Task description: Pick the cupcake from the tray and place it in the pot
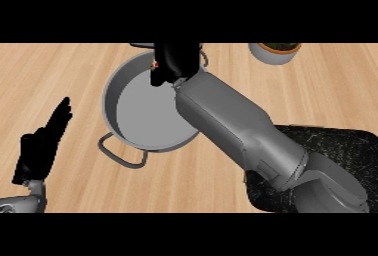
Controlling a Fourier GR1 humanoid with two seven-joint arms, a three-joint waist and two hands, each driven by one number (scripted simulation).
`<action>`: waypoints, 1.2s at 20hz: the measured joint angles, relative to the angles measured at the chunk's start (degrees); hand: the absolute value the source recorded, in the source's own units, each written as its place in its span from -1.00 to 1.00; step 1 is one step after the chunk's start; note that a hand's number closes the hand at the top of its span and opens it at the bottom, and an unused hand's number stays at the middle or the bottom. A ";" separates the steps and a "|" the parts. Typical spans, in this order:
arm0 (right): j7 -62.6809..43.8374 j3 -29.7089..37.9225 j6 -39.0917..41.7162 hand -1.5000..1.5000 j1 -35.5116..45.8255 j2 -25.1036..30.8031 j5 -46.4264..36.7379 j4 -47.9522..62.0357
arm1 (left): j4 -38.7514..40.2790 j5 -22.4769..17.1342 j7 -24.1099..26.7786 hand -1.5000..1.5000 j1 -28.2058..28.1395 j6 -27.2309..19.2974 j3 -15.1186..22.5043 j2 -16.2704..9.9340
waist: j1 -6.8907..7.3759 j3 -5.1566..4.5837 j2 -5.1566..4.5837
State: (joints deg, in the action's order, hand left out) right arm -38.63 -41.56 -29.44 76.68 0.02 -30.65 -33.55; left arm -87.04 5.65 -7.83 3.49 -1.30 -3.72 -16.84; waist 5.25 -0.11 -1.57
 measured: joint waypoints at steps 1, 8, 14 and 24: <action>1.20 0.57 -0.50 -1.00 -0.30 -0.01 1.12 1.08 | -0.42 0.20 -0.14 0.00 -0.14 -0.09 0.21 0.12 | 0.25 0.01 -0.05; 9.74 5.30 -2.72 -1.00 -1.50 -0.02 9.61 5.06 | -0.91 0.59 -0.47 0.00 0.94 0.23 0.92 0.44 | 1.42 0.05 -0.49; 17.22 7.55 -7.53 -1.00 -1.83 -0.02 14.46 5.78 | 0.19 0.69 -0.22 0.00 1.55 0.35 1.02 0.84 | 1.87 0.06 -0.57; 31.67 15.85 -17.41 -1.00 -5.19 -0.02 28.51 -2.40 | 0.10 1.07 0.55 0.00 -0.17 -0.21 0.41 1.06 | 0.56 0.13 0.03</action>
State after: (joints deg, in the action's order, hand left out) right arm -6.96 -25.71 -46.85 71.48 0.01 -2.14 -35.95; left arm -86.95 6.72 -7.27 3.32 -1.51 -3.31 -15.78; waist 5.81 0.02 -1.53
